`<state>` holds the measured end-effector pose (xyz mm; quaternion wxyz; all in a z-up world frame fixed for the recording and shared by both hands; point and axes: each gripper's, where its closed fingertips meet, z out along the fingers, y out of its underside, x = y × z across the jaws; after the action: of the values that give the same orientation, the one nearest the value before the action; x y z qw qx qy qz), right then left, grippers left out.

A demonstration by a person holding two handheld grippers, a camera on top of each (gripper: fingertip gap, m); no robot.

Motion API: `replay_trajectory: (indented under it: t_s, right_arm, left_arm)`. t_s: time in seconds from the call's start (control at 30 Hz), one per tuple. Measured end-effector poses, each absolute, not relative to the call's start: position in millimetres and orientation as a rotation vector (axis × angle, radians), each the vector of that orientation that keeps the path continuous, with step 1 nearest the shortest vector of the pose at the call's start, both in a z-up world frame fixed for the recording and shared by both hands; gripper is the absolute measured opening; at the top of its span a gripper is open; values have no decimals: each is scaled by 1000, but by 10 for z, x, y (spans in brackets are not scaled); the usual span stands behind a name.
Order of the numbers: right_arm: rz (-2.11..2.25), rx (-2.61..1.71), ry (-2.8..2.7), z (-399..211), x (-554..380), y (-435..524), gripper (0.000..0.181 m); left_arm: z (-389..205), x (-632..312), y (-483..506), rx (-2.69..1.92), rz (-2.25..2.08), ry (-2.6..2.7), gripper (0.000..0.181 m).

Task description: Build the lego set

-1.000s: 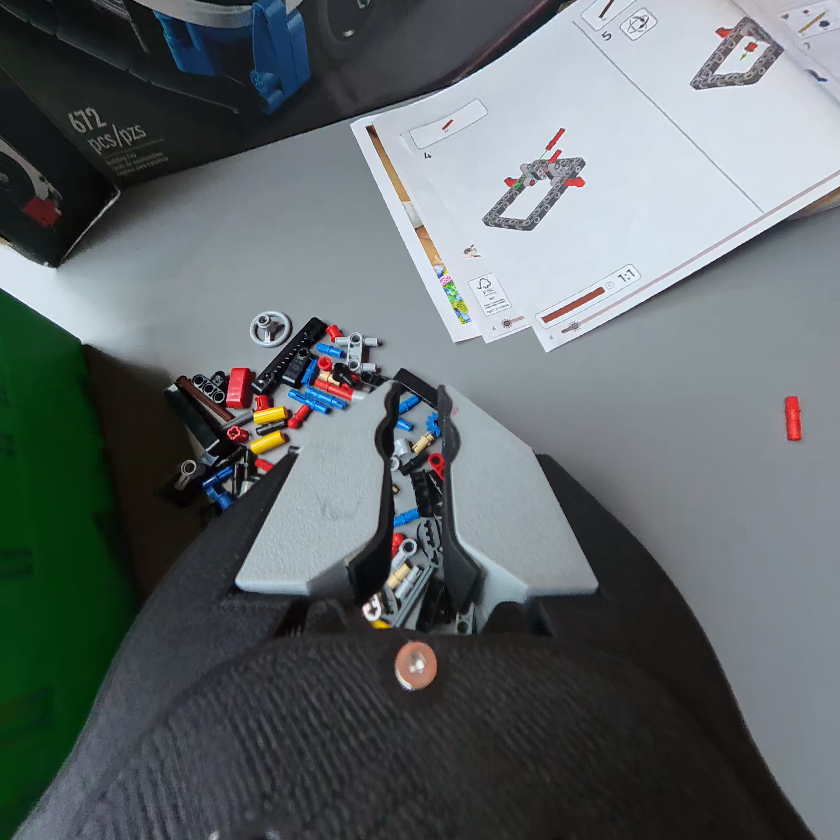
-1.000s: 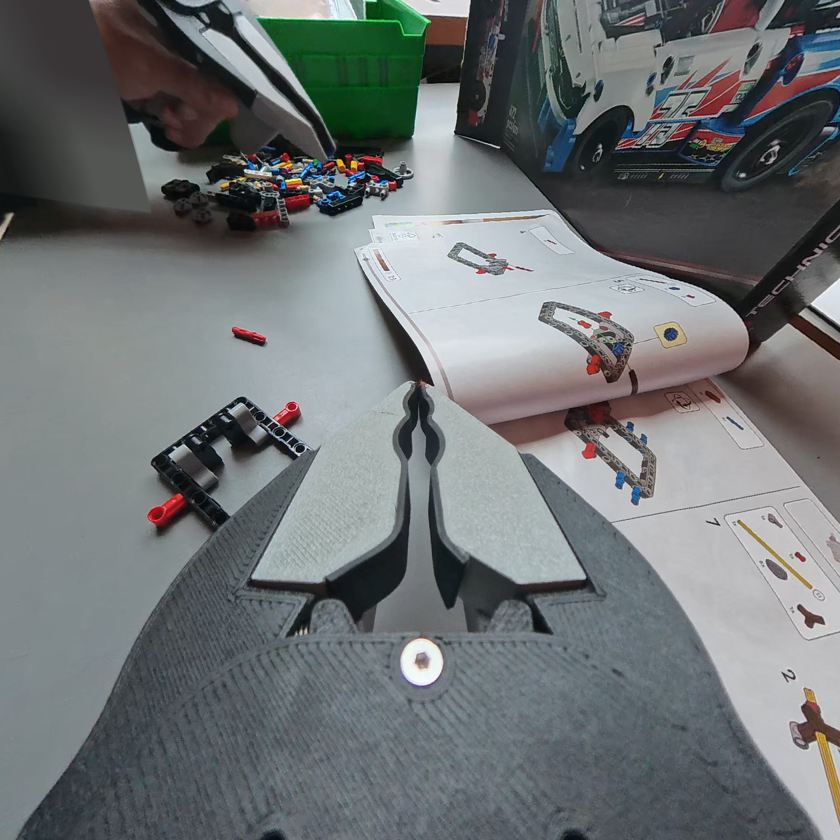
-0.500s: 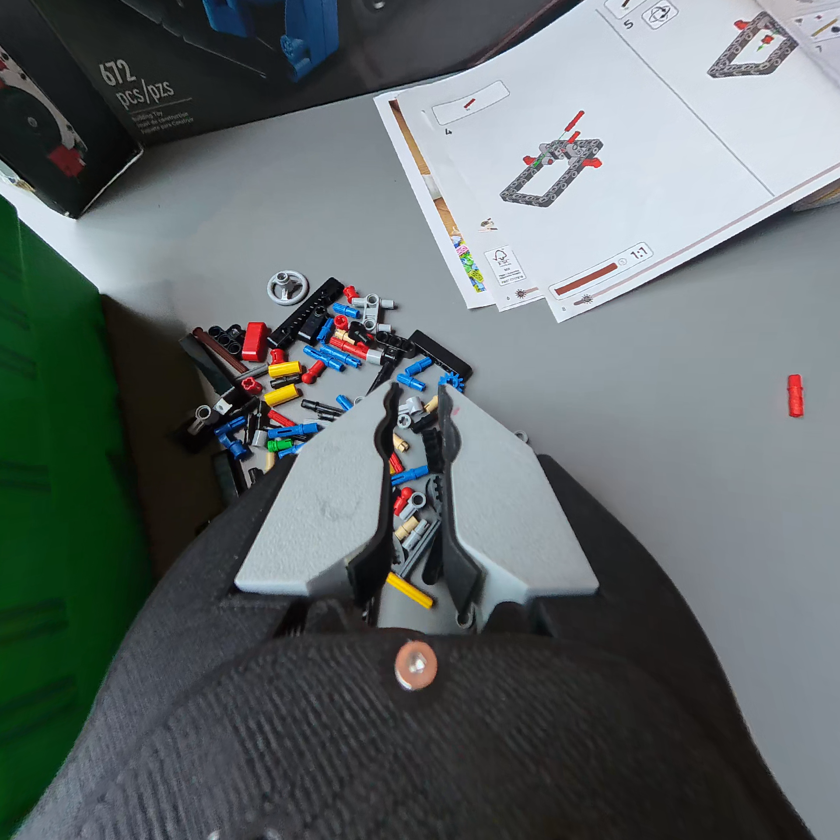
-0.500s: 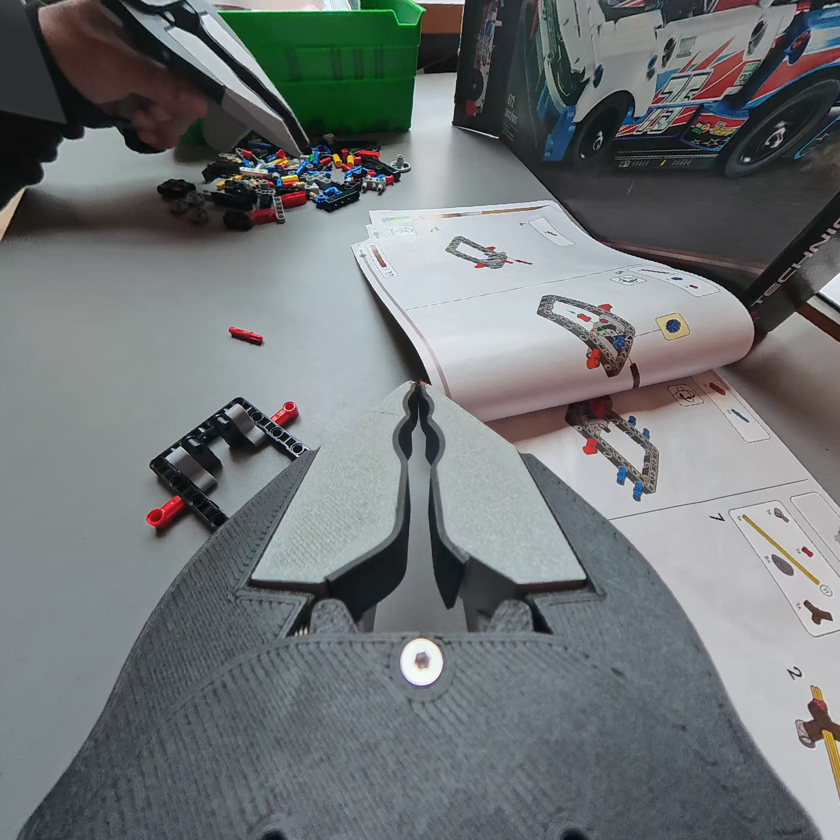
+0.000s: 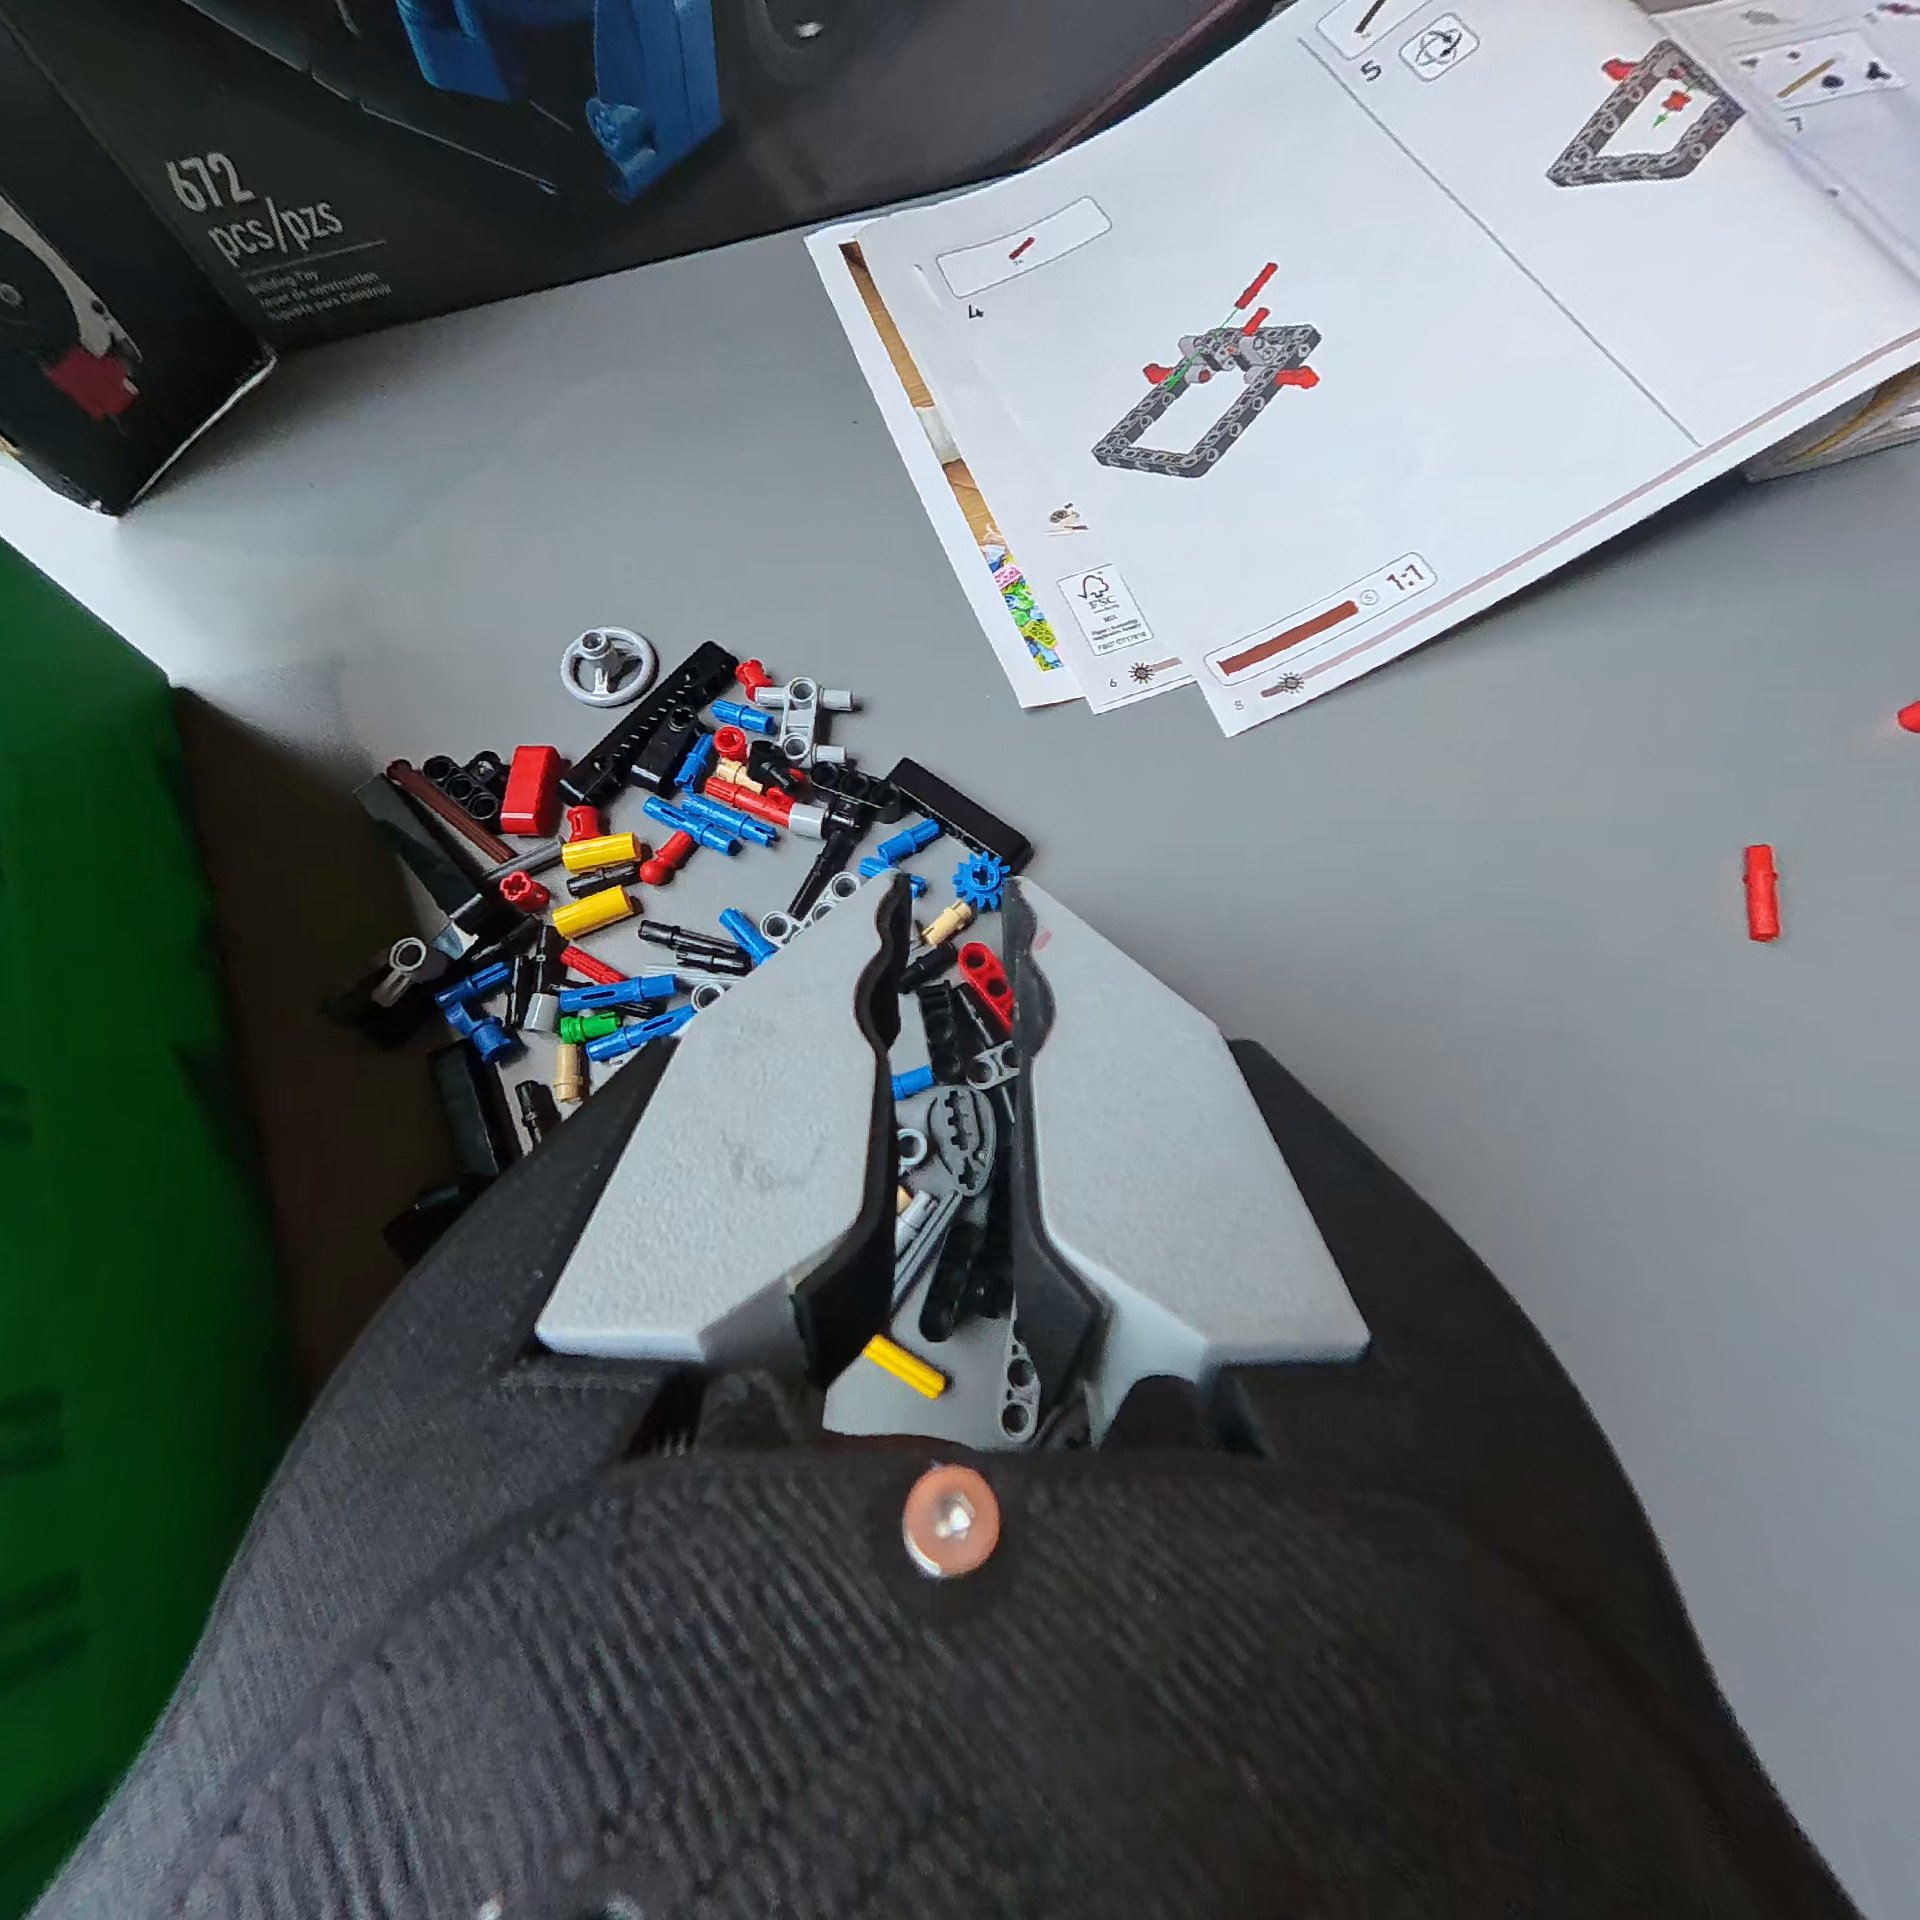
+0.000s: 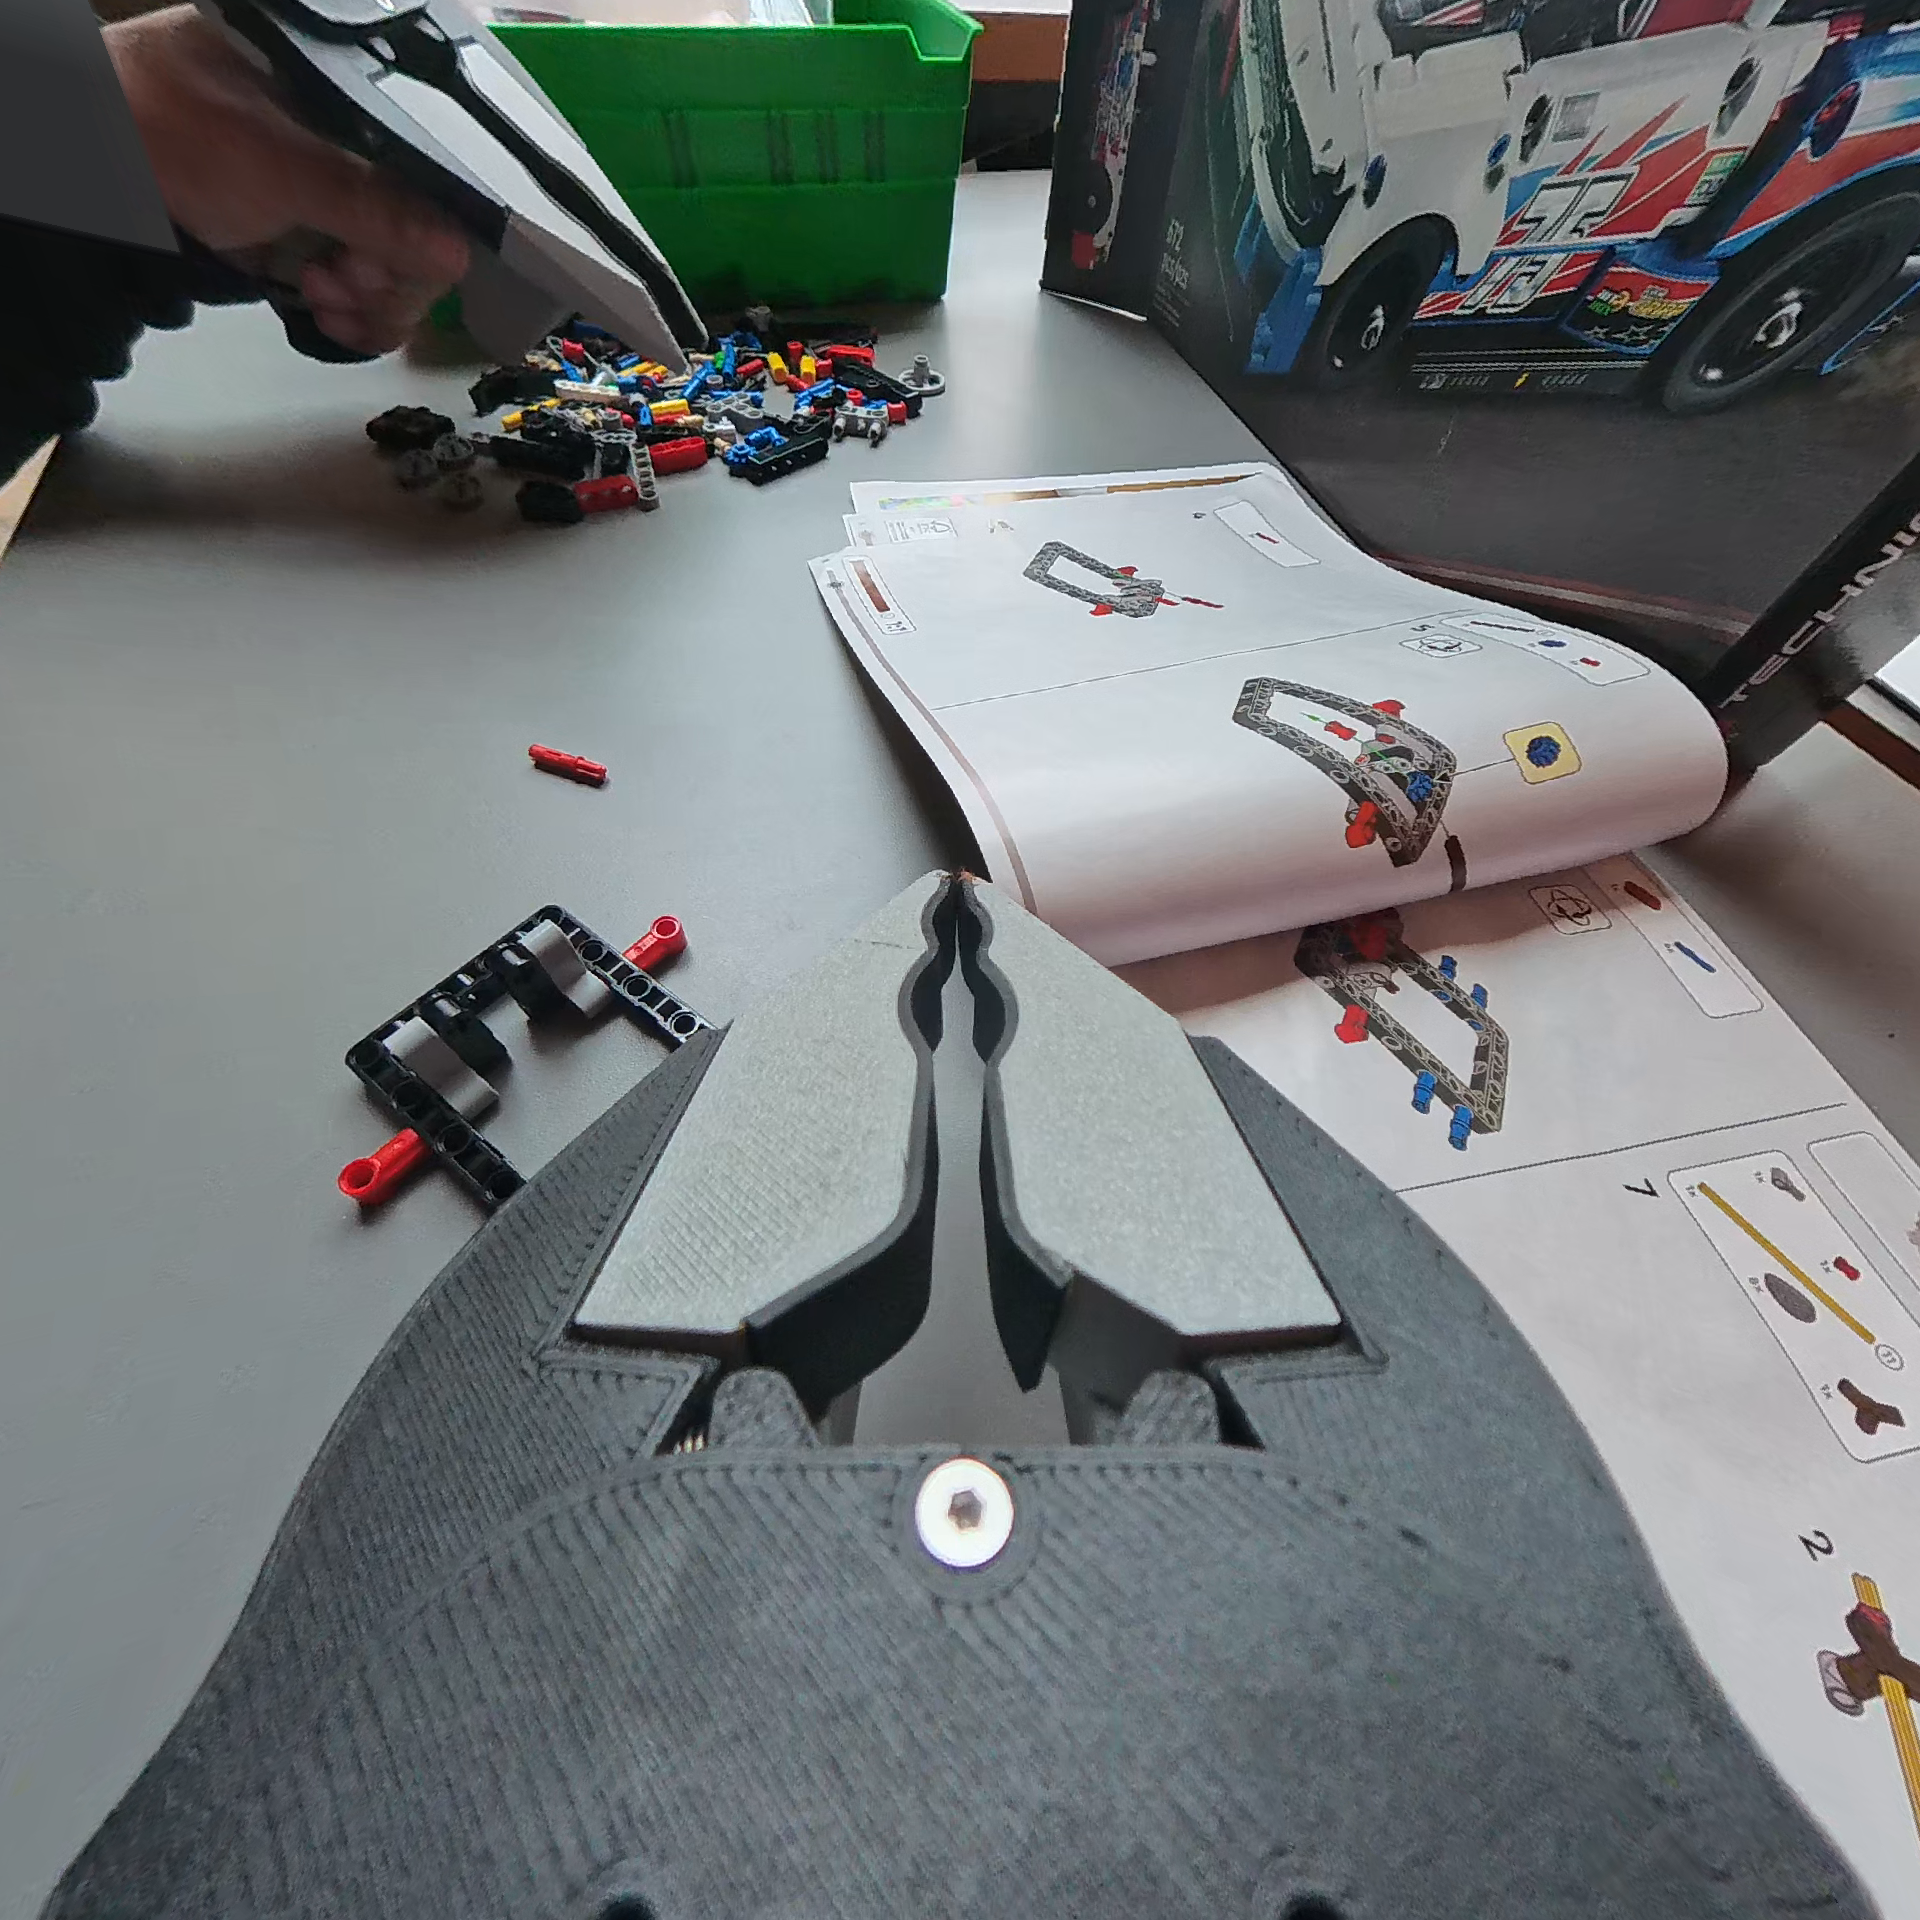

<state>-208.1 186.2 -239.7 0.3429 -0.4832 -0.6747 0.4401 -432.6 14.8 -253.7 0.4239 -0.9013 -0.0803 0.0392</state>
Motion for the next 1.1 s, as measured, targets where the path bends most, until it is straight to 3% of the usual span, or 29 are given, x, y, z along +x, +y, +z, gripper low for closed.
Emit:
replay_trajectory:
  t_s: [0.77, 1.1]
  right_arm:
    - [1123, -1240, -1764, -2408, -2080, 1848, 0]
    - [1115, -1227, -1766, -2405, -2075, 1840, 0]
  left_arm:
    - [-2598, -4223, -158, -2276, 106, -252, 18]
    - [-2517, -4316, -648, -2243, 214, -384, 31]
